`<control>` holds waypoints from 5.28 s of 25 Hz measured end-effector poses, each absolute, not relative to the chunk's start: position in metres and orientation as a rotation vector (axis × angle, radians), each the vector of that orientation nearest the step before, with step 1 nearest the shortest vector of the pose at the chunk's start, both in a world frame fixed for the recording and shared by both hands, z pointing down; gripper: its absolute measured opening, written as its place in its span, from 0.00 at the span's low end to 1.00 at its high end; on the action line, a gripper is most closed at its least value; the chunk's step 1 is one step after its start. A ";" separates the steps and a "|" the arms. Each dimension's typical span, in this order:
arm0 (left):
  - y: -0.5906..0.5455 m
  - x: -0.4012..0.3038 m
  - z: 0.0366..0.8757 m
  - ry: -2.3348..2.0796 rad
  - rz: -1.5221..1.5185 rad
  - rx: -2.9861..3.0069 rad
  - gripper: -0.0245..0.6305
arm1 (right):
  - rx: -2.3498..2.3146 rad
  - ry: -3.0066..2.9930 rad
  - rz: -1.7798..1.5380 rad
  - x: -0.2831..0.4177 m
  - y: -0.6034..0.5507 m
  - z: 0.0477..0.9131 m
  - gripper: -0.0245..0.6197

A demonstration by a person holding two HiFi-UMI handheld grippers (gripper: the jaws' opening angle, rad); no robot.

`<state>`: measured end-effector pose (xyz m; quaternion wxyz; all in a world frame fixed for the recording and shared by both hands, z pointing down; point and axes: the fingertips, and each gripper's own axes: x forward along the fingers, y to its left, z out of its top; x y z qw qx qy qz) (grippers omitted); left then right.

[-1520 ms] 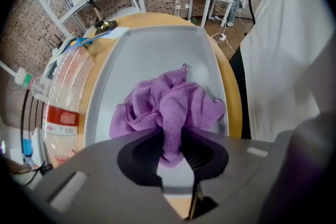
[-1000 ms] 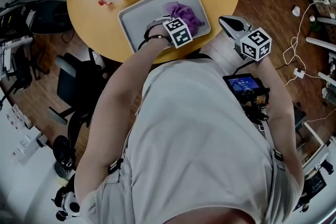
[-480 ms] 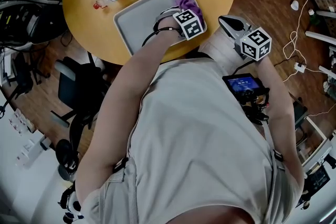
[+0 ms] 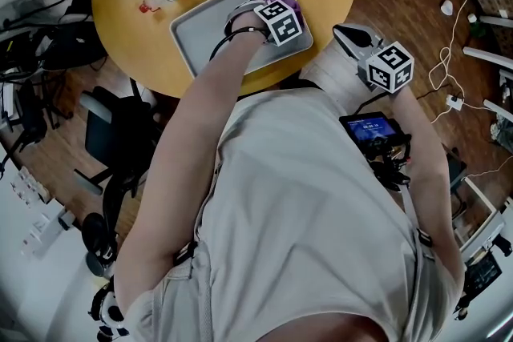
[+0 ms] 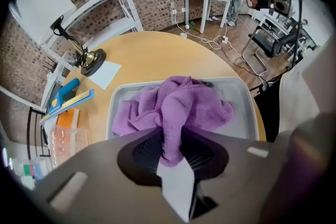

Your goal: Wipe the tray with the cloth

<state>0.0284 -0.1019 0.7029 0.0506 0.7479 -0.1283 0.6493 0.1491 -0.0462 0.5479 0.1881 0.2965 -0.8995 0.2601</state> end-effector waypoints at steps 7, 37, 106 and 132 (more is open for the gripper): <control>-0.078 -0.027 0.697 -0.374 1.902 2.261 0.18 | 0.801 -2.546 0.718 0.145 -0.050 0.543 0.04; -0.065 -0.229 0.703 -0.572 1.909 2.040 0.19 | 0.787 -2.539 0.717 0.131 -0.049 0.543 0.04; 0.014 -0.332 0.641 -1.160 1.716 1.846 0.18 | 0.598 -2.607 0.611 0.080 -0.059 0.510 0.04; -0.032 -0.232 0.462 -1.567 0.726 2.203 0.07 | 0.593 -2.734 0.396 0.056 -0.087 0.443 0.04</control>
